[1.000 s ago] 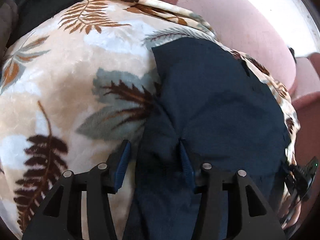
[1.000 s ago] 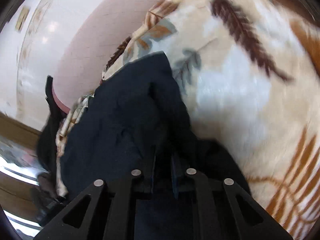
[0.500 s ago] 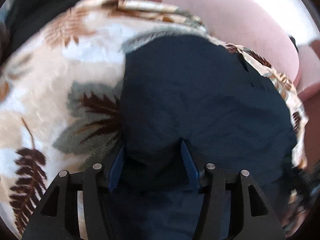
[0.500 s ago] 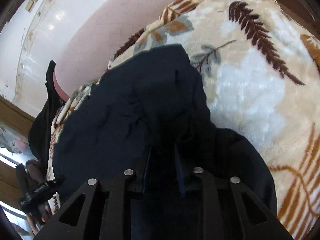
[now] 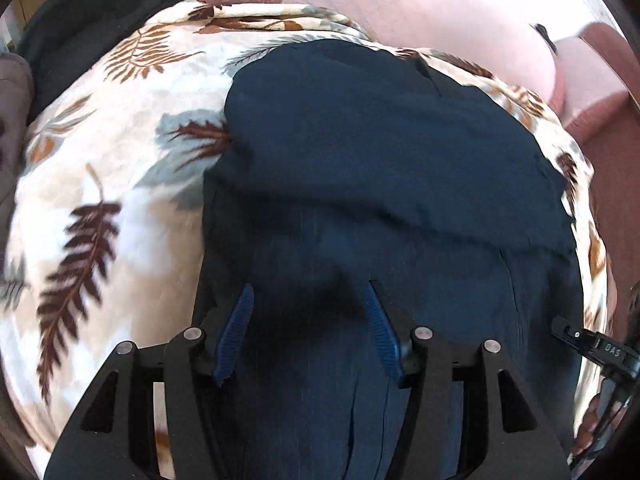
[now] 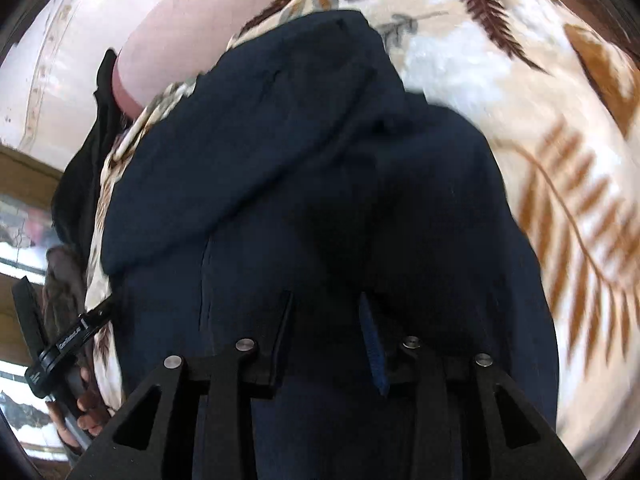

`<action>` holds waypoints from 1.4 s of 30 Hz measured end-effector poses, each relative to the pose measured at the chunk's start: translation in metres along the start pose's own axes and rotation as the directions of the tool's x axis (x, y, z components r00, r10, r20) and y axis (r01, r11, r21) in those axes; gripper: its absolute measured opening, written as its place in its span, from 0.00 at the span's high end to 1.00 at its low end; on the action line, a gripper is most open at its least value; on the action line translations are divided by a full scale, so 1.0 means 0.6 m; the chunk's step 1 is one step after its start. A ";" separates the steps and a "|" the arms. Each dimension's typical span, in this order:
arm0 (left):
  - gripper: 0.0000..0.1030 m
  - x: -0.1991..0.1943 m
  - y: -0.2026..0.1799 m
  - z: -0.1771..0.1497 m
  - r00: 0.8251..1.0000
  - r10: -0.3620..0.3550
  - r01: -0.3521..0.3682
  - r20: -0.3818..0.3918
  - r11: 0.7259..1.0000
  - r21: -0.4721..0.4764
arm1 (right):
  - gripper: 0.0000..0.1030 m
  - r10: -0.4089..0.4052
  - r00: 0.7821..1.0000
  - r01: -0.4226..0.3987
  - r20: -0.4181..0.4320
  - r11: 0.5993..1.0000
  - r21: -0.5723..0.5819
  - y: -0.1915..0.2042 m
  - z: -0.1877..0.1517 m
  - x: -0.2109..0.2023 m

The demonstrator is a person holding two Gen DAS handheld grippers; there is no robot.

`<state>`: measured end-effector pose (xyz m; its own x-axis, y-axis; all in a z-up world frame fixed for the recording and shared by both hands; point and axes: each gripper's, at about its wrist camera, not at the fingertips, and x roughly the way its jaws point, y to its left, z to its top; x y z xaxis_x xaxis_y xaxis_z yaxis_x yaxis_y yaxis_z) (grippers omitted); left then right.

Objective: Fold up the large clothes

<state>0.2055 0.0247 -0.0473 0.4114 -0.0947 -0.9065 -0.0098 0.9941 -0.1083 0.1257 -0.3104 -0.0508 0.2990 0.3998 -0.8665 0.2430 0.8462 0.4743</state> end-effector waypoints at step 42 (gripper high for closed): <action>0.88 -0.090 0.064 -0.346 0.909 -0.285 0.303 -0.304 0.953 0.014 | 0.81 0.172 0.984 -0.177 -0.055 0.979 -0.105 -0.164 -0.273 -0.173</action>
<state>-0.0063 0.0567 -0.0870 0.0995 -0.3856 -0.9173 0.1285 0.9191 -0.3724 -0.0801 -0.3776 -0.0331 0.2849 0.5579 -0.7794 0.0881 0.7945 0.6009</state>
